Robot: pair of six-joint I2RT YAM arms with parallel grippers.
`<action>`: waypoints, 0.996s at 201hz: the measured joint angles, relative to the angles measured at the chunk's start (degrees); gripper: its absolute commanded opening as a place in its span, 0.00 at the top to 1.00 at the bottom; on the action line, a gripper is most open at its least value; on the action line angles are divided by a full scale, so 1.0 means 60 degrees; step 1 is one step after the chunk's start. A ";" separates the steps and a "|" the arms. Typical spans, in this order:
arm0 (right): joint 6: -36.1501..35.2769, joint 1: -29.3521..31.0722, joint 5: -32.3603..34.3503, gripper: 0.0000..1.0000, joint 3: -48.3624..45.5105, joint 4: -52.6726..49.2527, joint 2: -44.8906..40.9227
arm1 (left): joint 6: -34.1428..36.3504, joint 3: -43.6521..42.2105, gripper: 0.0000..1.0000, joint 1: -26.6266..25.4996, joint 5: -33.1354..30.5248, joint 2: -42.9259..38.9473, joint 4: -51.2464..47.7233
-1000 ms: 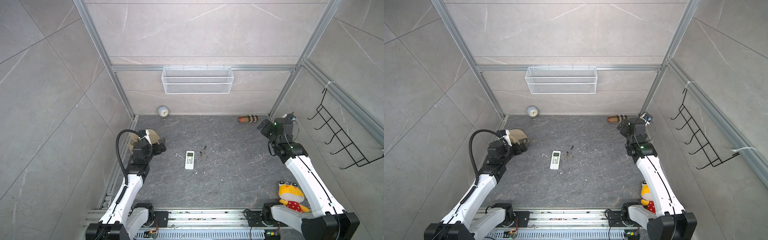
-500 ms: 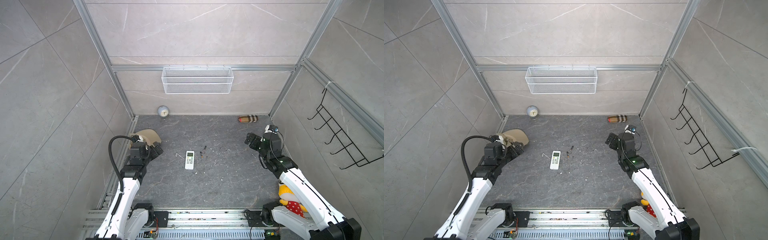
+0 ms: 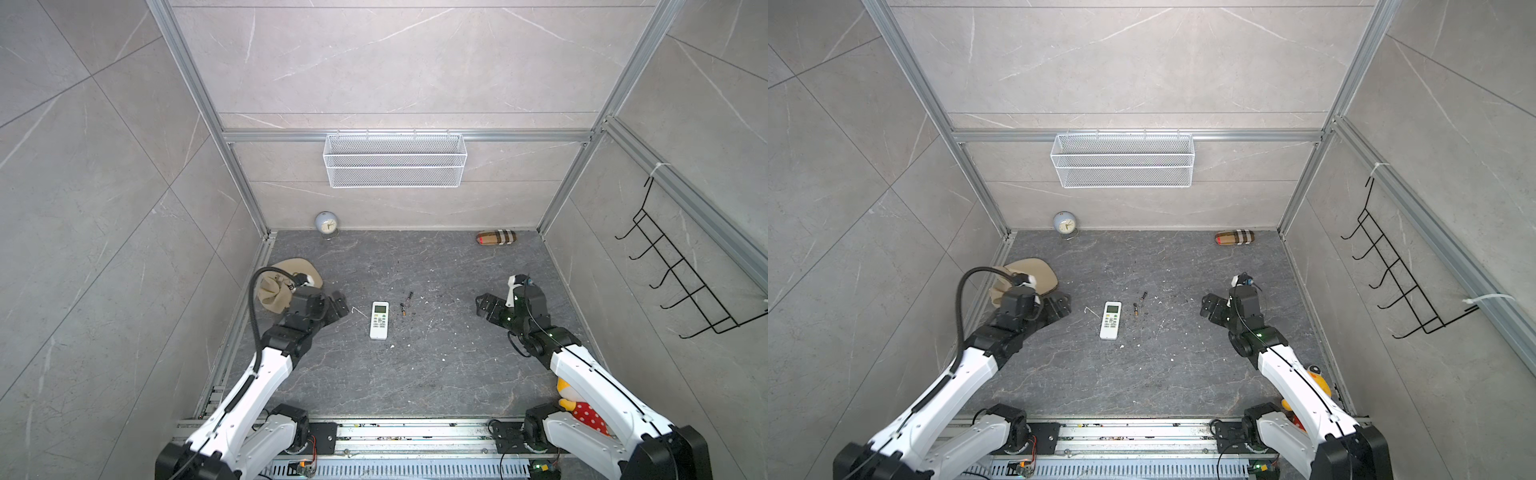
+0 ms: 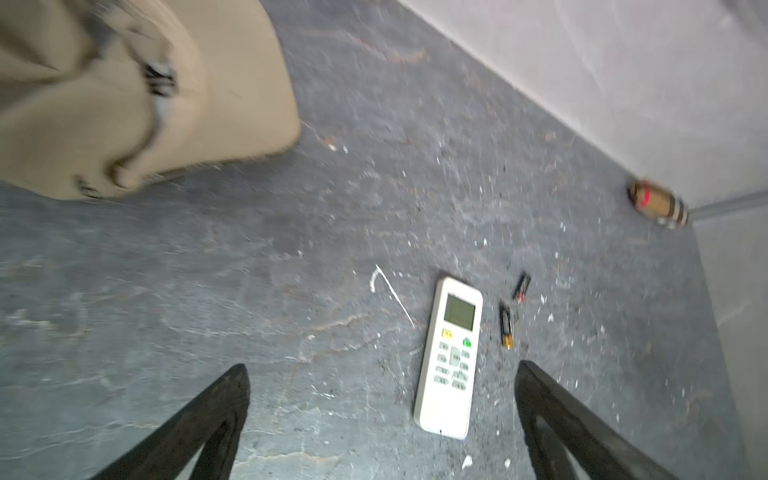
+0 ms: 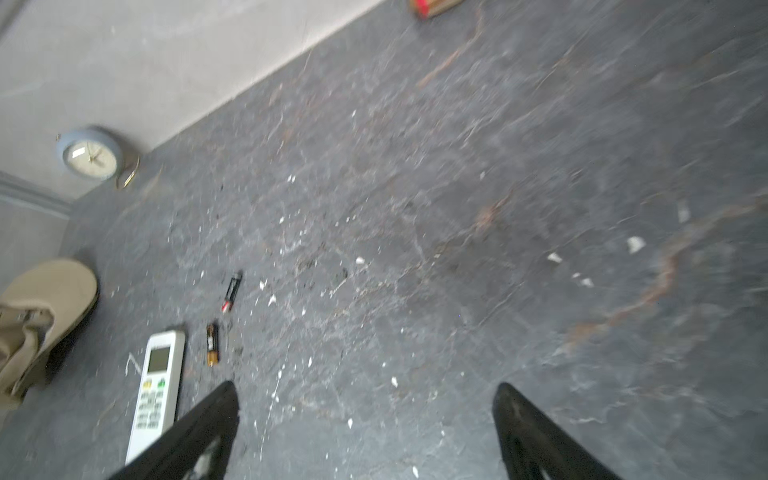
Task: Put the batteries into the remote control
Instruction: 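Reach the left gripper to the white remote while the right arm moves toward the batteries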
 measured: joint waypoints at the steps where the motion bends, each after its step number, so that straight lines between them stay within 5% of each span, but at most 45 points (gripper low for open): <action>1: 0.0000 0.0004 -0.0036 0.09 -0.0004 0.0011 0.0025 | 0.0007 0.0000 0.01 -0.0040 0.0007 0.0044 0.0004; 74: -0.0229 0.0240 -0.1730 0.12 -0.0171 0.0667 0.0831 | 0.0240 0.1898 0.07 -0.1887 0.0127 0.4885 -0.0219; 200: -0.0477 0.0302 -0.2215 0.15 -0.0131 0.0896 0.1548 | 0.0368 0.3668 0.13 -0.2590 -0.0433 0.7155 -0.0962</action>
